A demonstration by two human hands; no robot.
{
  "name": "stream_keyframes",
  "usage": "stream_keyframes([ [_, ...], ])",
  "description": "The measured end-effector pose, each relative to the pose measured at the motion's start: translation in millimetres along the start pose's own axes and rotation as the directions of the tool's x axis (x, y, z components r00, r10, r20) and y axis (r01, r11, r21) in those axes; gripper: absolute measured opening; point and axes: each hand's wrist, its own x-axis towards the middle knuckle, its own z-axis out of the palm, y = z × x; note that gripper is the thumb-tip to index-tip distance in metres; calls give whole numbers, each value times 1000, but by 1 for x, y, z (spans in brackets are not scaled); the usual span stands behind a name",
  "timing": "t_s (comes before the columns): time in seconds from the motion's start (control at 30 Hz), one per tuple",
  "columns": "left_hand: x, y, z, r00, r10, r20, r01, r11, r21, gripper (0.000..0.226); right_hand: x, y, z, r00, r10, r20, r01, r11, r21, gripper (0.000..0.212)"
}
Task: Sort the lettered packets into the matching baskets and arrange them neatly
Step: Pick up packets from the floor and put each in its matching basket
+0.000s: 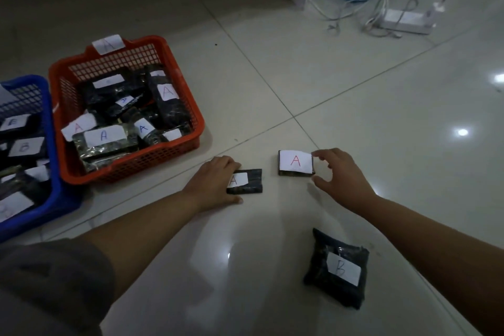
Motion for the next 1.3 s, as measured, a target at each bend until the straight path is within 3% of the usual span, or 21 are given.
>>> stream_keyframes([
  [0.1, -3, -2, 4, 997, 25, -67, -26, 999, -22, 70, 9, 2, 4, 999, -48, -10, 48, 998, -44, 62],
  [0.23, -8, 1, -9, 992, 69, -107, -79, 993, -92, 60, 30, -2, 13, 992, -55, 110, 67, 992, -110, 86],
  [0.4, -27, -11, -55, 941, 152, -301, -177, 983, -57, 57, 51, -17, 29, 976, -26, 215, 75, 972, -224, 106],
  [0.6, -64, -54, -101, 890, 45, -454, -79, 995, -57, 62, 52, -38, 31, 966, 62, 250, 21, 948, -318, 81],
  [0.7, -88, -81, -117, 865, -10, -502, -12, 999, -42, 65, 53, -70, 29, 981, -27, 193, 67, 977, -203, 66],
  [0.8, -111, -110, -136, 819, -87, -567, 56, 996, -71, 67, 61, -126, 26, 987, -146, 68, 148, 988, -30, 66],
  [0.93, -127, -159, -160, 695, -247, -675, 195, 969, -154, 66, 88, -218, 29, 959, -259, -113, 268, 961, 74, 71],
  [1.07, -108, -190, -172, 545, -441, -713, 254, 897, -361, 62, 133, -286, 54, 929, -319, -188, 330, 944, 30, 62],
  [1.3, -36, -219, -155, 578, -509, -638, 259, 856, -448, 68, 187, -336, 103, 953, -278, -123, 278, 960, -22, 63],
])
